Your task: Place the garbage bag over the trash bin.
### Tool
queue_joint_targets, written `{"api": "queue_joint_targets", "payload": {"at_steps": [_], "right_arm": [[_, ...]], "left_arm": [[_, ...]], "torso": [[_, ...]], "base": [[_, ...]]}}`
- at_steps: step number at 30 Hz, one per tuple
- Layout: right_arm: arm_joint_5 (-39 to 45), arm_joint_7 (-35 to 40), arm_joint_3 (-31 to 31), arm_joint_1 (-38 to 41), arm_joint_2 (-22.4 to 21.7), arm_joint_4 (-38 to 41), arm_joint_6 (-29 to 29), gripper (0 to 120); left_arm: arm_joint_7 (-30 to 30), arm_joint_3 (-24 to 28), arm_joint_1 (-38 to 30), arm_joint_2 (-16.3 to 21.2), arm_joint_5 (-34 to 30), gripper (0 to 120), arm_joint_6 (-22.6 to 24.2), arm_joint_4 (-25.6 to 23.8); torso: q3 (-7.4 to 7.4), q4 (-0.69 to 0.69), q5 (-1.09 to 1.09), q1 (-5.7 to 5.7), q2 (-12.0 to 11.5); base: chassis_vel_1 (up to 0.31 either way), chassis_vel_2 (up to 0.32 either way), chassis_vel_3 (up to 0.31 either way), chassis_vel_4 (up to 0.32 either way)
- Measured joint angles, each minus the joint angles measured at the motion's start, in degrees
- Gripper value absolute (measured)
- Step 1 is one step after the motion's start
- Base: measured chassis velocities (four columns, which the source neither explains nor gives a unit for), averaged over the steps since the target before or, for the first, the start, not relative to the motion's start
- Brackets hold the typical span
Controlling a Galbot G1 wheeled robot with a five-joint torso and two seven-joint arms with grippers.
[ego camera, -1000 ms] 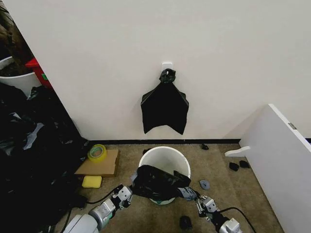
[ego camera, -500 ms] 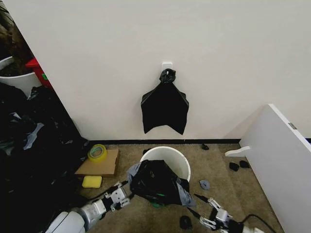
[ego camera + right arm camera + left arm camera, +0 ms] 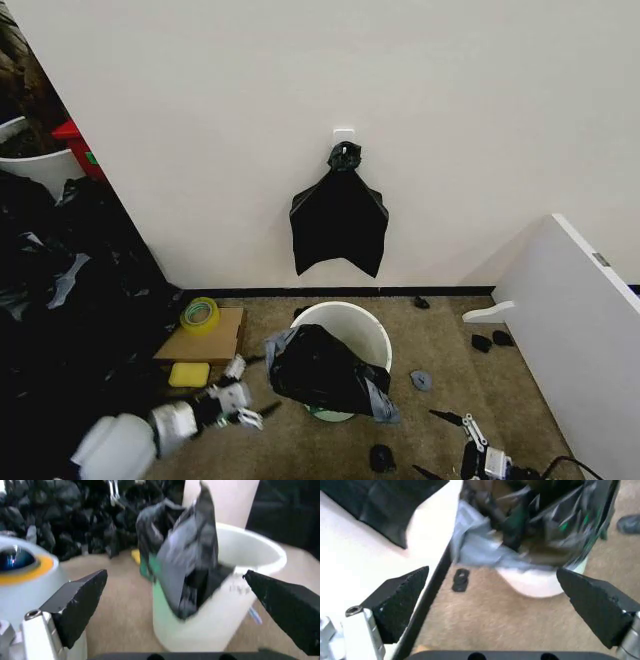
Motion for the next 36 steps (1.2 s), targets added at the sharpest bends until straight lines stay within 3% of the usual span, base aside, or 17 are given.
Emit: {"api": "queue_joint_targets", "payload": {"at_steps": [4,7,8,9,11,12,13,16,18,19,22,25,27,31,36], "right_arm": [[1.69,1.10,-1.01,1.53,0.96,2.10,-0.56,100],[-0.55,16.78,-4.10,3.97,1.51,5.71,-4.03,100],[-0.55,16.78,-4.10,3.97,1.51,5.71,-4.03,100],[-2.28,26.82,-5.76,5.99,1.01,8.18,-8.83,100],[-3.10,35.21,-7.19,8.41,-0.03,10.57,-15.12,100],[-3.24,41.74,-8.14,10.64,-1.05,12.68,-21.09,100],[-3.24,41.74,-8.14,10.64,-1.05,12.68,-21.09,100],[-2.15,49.81,-12.97,16.96,-3.51,14.98,-32.41,100],[-1.96,50.76,-14.34,18.62,-3.97,15.14,-35.01,100],[-0.96,52.69,-19.19,24.57,-5.00,14.93,-43.47,100],[2.15,52.82,-26.15,34.08,-4.98,11.29,-52.43,100],[3.06,51.98,-27.83,36.15,-4.56,9.68,-53.19,100],[3.89,48.22,-31.71,41.02,-2.56,5.14,-53.55,100],[3.03,46.38,-33.78,43.80,-0.96,2.88,-53.57,100],[-1.56,45.99,-39.56,50.96,2.90,-1.51,-61.38,82]], "left_arm": [[6.58,-2.13,-1.82,0.09,-3.10,100,-5.00,3.49],[6.92,-2.47,-4.00,-1.08,-9.04,100,-8.36,8.00],[6.92,-2.47,-4.00,-1.08,-9.04,100,-8.36,8.00],[4.61,-2.15,-4.60,-1.94,-14.02,100,-9.38,9.45],[1.03,-1.80,-4.83,-2.74,-18.00,100,-9.78,9.69],[-4.17,-0.83,-5.06,-3.36,-20.92,100,-10.11,9.40],[-4.17,-0.83,-5.06,-3.36,-20.92,100,-10.11,9.40],[-12.67,0.29,-4.77,-4.99,-22.66,100,-11.36,7.89],[-13.37,0.28,-4.72,-5.47,-22.66,100,-11.60,7.54],[-14.58,0.09,-4.53,-7.26,-22.40,100,-12.08,6.37],[-18.36,0.03,-4.22,-10.55,-21.80,100,-11.39,4.64],[-20.22,0.13,-4.06,-11.70,-21.63,100,-10.72,4.11],[-27.01,0.45,-3.39,-14.34,-21.27,100,-8.41,2.59],[-31.32,0.69,-2.84,-15.72,-20.95,100,-6.99,1.55],[-35.46,0.65,-2.37,-17.72,-19.68,100,-5.53,0.63]], "torso": [[0.00,0.00,-0.03,0.00,0.00],[0.00,0.00,-0.01,0.00,0.00],[0.00,0.00,-0.01,0.00,0.00],[0.00,0.00,-0.06,0.00,0.00],[0.01,0.02,-0.01,0.00,0.00],[0.00,0.00,0.01,0.00,0.00],[0.00,0.00,0.01,0.00,0.00],[0.01,-0.02,-0.02,0.00,0.00],[0.01,0.00,0.02,0.00,0.00],[0.01,0.02,-0.01,0.00,0.00],[0.01,0.03,0.01,0.00,0.00],[0.01,0.01,-0.03,0.01,0.00],[0.01,-0.01,0.01,0.01,0.00],[0.00,0.01,0.00,0.00,0.00],[0.01,0.00,-0.01,0.01,0.00]], "base": [[0.000,0.000,0.000,0.000],[0.000,0.000,0.000,0.000],[0.000,0.000,0.000,0.000],[0.000,0.000,0.000,0.000],[0.000,0.000,0.000,0.000],[0.000,0.000,0.000,0.000],[0.000,0.000,0.000,0.000],[0.000,0.000,0.000,0.000],[0.000,0.000,0.000,0.000],[0.000,0.000,0.000,0.000],[0.000,0.000,0.000,0.000],[0.000,0.000,0.000,0.000],[0.000,0.000,0.000,0.000],[0.000,0.000,0.000,0.000],[0.000,0.000,0.000,0.000]]}}
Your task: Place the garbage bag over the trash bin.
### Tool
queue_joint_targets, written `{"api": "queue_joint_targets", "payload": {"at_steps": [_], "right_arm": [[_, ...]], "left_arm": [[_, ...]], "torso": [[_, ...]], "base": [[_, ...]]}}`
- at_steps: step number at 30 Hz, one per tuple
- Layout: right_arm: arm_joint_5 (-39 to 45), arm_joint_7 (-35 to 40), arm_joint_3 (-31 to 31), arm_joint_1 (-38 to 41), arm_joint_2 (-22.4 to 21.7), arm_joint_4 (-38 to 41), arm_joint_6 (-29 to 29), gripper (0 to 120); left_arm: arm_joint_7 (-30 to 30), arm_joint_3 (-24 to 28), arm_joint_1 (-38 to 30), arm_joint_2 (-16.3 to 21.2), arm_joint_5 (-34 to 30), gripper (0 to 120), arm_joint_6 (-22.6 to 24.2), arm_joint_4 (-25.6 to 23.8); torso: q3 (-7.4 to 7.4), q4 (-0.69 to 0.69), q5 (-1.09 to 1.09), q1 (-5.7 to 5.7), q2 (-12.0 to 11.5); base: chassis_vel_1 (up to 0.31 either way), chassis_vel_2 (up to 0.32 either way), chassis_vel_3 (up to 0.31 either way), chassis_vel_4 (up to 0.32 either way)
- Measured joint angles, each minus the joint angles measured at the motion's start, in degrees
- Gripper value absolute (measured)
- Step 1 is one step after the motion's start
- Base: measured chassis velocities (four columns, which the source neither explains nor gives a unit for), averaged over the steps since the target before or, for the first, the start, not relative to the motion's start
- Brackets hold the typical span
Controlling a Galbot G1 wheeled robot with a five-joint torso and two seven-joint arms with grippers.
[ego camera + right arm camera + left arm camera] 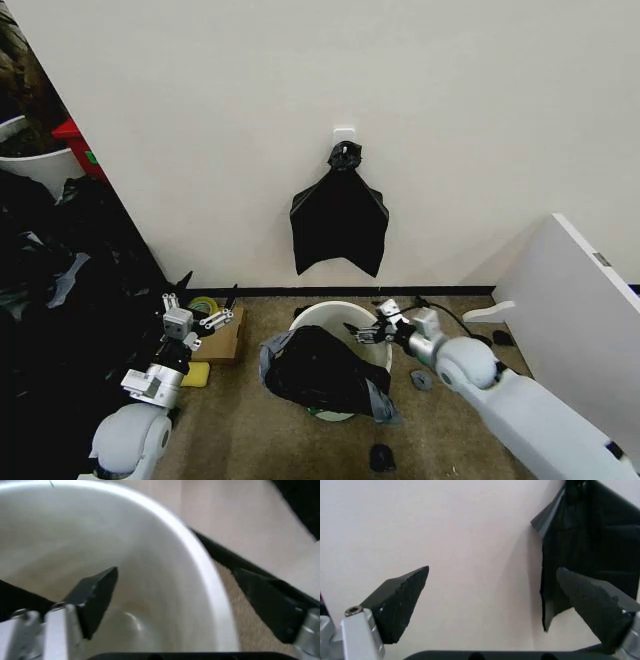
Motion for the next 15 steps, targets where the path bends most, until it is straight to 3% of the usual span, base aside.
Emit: {"api": "queue_joint_targets", "payload": {"at_steps": [7,9,15], "right_arm": [[0.66,1.50,-0.92,1.50,-0.07,1.78,-6.50,59],[2.24,4.20,-0.90,0.96,-0.64,4.05,-9.43,48],[5.84,10.58,-0.30,-0.70,-0.68,6.69,-14.02,32]], "left_arm": [[-1.43,0.01,0.27,-0.51,0.94,100,0.64,-0.22],[-1.98,0.28,0.16,-0.74,1.15,100,0.95,-0.24],[-2.45,0.81,0.02,-1.02,1.16,100,1.12,-0.44]], "torso": [[-0.01,0.00,0.01,0.00,0.00],[-0.01,-0.01,-0.02,0.00,0.00],[-0.01,0.00,-0.01,0.00,0.00]], "base": [[0.000,0.000,0.000,0.000],[0.000,0.000,0.000,0.000],[0.000,0.000,0.000,0.000]]}}
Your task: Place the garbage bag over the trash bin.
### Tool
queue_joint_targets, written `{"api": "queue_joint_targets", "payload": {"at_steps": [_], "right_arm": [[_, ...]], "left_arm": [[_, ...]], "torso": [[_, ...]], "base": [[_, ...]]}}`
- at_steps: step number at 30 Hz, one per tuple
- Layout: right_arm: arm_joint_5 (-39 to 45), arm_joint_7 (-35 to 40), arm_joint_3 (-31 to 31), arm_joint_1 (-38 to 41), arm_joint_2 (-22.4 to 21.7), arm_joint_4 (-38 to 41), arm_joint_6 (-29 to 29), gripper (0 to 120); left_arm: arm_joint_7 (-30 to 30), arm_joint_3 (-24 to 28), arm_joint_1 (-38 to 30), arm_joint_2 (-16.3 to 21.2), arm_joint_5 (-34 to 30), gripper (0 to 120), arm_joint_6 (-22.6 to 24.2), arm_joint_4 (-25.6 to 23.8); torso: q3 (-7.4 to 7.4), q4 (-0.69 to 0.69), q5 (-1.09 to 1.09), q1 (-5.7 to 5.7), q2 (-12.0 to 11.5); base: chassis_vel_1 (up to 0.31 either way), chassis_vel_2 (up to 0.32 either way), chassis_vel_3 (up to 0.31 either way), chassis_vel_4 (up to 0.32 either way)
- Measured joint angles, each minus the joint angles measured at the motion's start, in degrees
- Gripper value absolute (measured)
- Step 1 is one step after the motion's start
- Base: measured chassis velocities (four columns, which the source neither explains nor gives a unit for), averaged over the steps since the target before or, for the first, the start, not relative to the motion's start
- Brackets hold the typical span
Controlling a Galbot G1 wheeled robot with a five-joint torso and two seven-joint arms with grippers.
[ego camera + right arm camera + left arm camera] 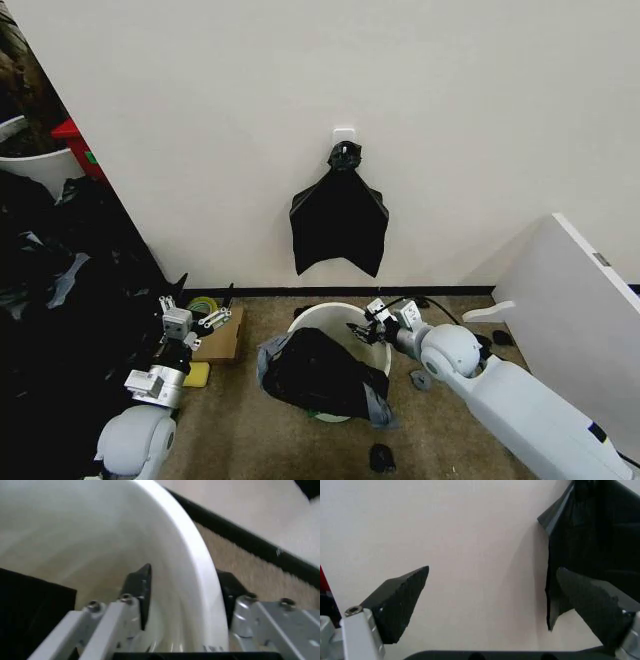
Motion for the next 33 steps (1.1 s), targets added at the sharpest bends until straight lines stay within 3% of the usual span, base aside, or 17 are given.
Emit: {"api": "queue_joint_targets", "payload": {"at_steps": [2,7,9,11,12,14,16,18,25,33], "right_arm": [[1.23,2.96,0.90,-1.88,0.25,0.46,-1.21,20],[4.86,9.35,2.71,-5.07,0.65,2.29,-0.88,8],[11.85,17.71,4.18,-7.66,1.32,4.64,0.49,2],[18.27,26.72,5.36,-10.23,2.28,7.26,3.48,1],[18.27,26.72,5.36,-10.23,2.28,7.26,3.48,1],[25.82,36.78,7.10,-13.65,4.24,10.33,9.16,1],[27.30,39.35,7.54,-14.64,5.00,11.09,11.02,1],[30.31,45.80,9.74,-18.33,8.18,12.71,17.66,1],[27.53,54.52,14.52,-26.90,16.11,14.34,27.48,1],[20.07,58.56,12.25,-31.80,18.49,15.79,29.96,1]], "left_arm": [[0.00,0.08,0.12,0.04,0.01,100,-0.01,-0.17],[-0.02,-0.03,0.27,0.41,-0.02,100,-0.16,-0.30],[-0.19,-0.09,0.25,0.54,-0.05,100,-0.24,-0.30],[-0.32,-0.11,0.26,0.55,-0.05,100,-0.31,-0.32],[-0.32,-0.11,0.26,0.55,-0.05,100,-0.31,-0.32],[-0.51,-0.13,0.42,0.52,-0.07,100,-0.46,-0.51],[-0.57,-0.14,0.48,0.49,-0.07,100,-0.52,-0.56],[-0.75,-0.19,0.85,0.40,-0.09,100,-0.69,-0.82],[-0.97,-0.31,1.91,0.33,-0.14,100,-1.01,-1.51],[-1.09,-0.25,3.15,-0.21,0.12,100,-1.61,-2.00]], "torso": [[0.00,-0.01,0.01,0.00,0.00],[0.00,0.00,0.00,0.00,0.00],[0.00,-0.01,0.01,-0.01,0.00],[0.00,0.01,0.03,-0.01,0.00],[0.00,0.01,0.03,-0.01,0.00],[0.00,-0.02,-0.01,-0.01,0.00],[0.00,0.00,0.00,-0.01,0.00],[0.00,0.01,0.01,-0.01,0.00],[-0.01,0.00,0.01,-0.01,0.00],[-0.01,0.00,-0.01,-0.01,0.00]], "base": [[0.000,0.000,0.000,0.000],[0.000,0.000,0.000,0.000],[0.000,0.000,0.000,0.000],[0.000,0.000,0.000,0.000],[0.000,0.000,0.000,0.000],[0.000,0.000,0.000,0.000],[0.000,0.000,0.000,0.000],[0.000,0.000,0.000,0.000],[0.000,0.000,0.000,0.000],[0.000,0.000,0.000,0.000]]}}
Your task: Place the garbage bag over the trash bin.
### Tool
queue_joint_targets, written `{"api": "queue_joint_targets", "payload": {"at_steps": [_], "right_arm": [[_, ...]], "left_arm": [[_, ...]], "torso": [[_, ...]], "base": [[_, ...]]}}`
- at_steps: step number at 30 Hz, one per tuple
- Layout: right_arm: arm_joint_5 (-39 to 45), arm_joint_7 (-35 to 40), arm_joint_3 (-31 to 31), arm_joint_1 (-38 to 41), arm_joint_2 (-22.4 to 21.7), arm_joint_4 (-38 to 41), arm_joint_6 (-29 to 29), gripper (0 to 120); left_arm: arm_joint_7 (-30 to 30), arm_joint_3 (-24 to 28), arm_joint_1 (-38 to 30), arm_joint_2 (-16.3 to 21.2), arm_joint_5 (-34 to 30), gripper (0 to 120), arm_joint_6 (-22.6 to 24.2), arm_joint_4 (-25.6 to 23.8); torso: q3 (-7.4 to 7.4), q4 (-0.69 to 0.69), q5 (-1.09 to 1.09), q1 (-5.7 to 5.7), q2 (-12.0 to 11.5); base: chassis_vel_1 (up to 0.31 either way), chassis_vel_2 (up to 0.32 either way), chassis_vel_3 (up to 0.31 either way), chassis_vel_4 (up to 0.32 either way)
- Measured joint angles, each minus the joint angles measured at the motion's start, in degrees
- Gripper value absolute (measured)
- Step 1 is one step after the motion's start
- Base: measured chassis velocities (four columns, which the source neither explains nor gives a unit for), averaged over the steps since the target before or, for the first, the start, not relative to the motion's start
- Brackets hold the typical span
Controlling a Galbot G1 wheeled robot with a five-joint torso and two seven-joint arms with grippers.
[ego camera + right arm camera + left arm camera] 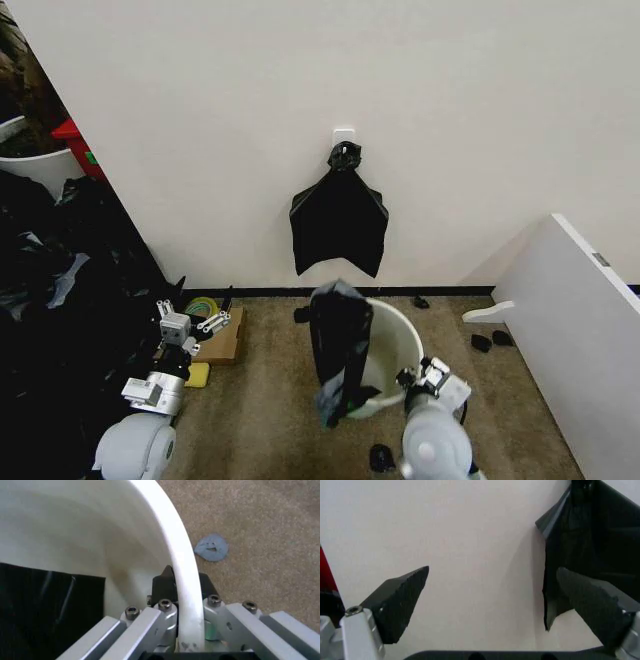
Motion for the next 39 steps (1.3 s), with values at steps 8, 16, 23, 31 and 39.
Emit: {"api": "queue_joint_targets", "payload": {"at_steps": [8,16,23,31,39], "right_arm": [[-1.39,-1.05,-1.44,-0.41,-1.17,3.04,-0.62,20],[-18.71,-9.77,-6.20,-1.29,-5.12,6.42,6.95,49],[-20.02,-21.91,-12.08,4.07,-10.25,8.90,6.46,75],[-8.18,-16.51,-12.81,11.70,-11.75,9.62,-9.07,99],[-0.31,-9.16,-13.33,15.79,-10.35,8.04,-15.82,87]], "left_arm": [[-0.55,-0.91,2.03,-0.01,0.26,100,-0.51,-1.31],[-1.05,-1.08,3.28,-0.13,1.17,100,-0.93,-1.70],[-1.12,-0.07,3.19,-0.49,2.52,100,-1.08,-0.81],[-1.12,-0.39,2.77,0.19,2.62,100,-0.84,-0.01],[-1.13,0.30,2.04,-0.15,3.45,100,-0.77,0.99]], "torso": [[0.01,0.01,0.02,0.00,0.00],[0.01,0.00,0.02,0.00,0.00],[0.01,0.01,0.01,0.00,0.00],[0.02,0.01,0.01,0.01,0.00],[0.02,0.01,0.02,0.01,0.00]], "base": [[0.000,0.000,0.000,0.000],[0.000,0.000,0.000,0.000],[0.000,0.000,0.000,0.000],[0.000,0.000,0.000,0.000],[0.000,0.000,0.000,0.000]]}}
